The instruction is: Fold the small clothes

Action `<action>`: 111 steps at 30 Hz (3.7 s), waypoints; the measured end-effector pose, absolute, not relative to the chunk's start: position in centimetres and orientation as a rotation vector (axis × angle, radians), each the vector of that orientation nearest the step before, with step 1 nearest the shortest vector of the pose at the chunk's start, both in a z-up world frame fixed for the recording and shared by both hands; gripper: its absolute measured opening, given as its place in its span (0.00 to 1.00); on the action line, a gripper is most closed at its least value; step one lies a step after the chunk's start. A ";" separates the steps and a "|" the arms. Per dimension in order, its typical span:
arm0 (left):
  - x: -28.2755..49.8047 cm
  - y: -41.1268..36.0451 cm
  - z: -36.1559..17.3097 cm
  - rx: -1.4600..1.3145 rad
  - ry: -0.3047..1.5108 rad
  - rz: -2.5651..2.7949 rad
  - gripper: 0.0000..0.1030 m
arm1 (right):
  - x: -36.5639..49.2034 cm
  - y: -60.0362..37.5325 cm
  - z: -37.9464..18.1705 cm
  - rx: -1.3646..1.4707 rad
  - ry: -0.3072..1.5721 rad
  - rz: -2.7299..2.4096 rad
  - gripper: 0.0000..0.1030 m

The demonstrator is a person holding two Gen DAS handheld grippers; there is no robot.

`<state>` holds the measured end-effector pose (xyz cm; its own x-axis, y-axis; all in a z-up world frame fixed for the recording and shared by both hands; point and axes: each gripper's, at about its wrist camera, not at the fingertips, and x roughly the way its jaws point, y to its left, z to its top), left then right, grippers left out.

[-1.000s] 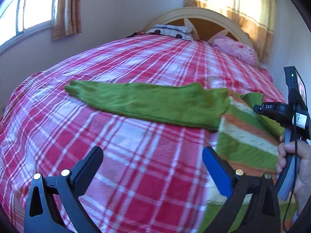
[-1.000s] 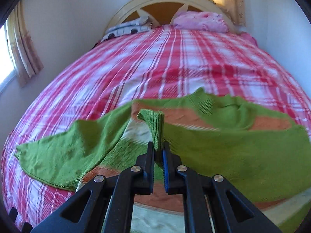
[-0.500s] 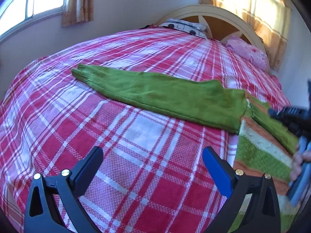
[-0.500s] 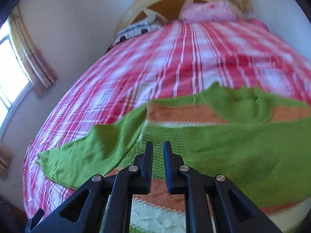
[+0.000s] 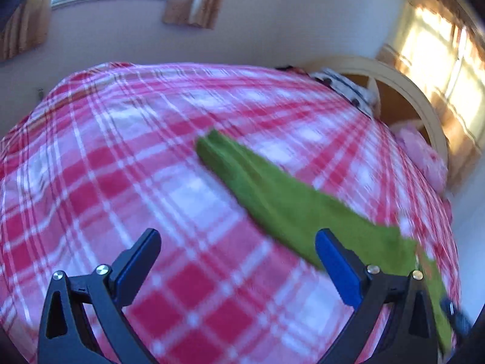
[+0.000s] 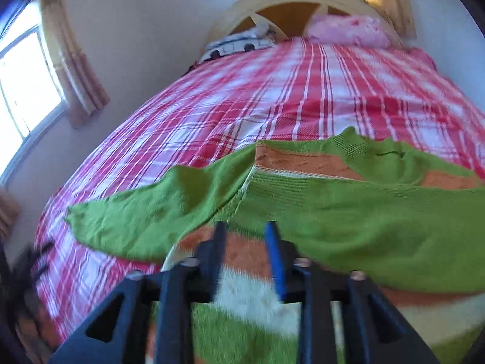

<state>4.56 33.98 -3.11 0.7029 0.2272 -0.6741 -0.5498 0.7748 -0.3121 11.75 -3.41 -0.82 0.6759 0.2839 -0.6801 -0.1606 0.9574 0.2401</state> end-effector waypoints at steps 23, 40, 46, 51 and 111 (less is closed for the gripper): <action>14.2 36.1 -4.1 -0.578 0.661 0.397 0.08 | 9.3 -6.0 -6.0 0.333 0.823 0.324 0.37; 12.7 1.0 3.8 -0.139 0.591 -0.267 0.08 | 1.8 -16.7 -1.6 0.383 0.704 0.027 0.37; 13.7 -5.5 -0.4 -0.089 0.704 -0.314 0.08 | -1.2 -21.5 -2.5 0.452 0.725 -0.078 0.37; 12.9 -7.5 -3.1 -0.025 0.812 -0.319 0.14 | -2.9 -23.0 -3.3 0.486 0.734 -0.094 0.37; 6.4 9.7 -7.4 -0.463 0.832 -0.006 1.00 | 4.7 -27.2 0.0 0.166 0.726 -0.331 0.14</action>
<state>6.37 9.70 -7.38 0.6792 -0.1838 -0.7106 -0.1732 0.9006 -0.3986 4.72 -27.19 -0.01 0.6986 -0.2386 -0.6745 0.3529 0.9350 0.0348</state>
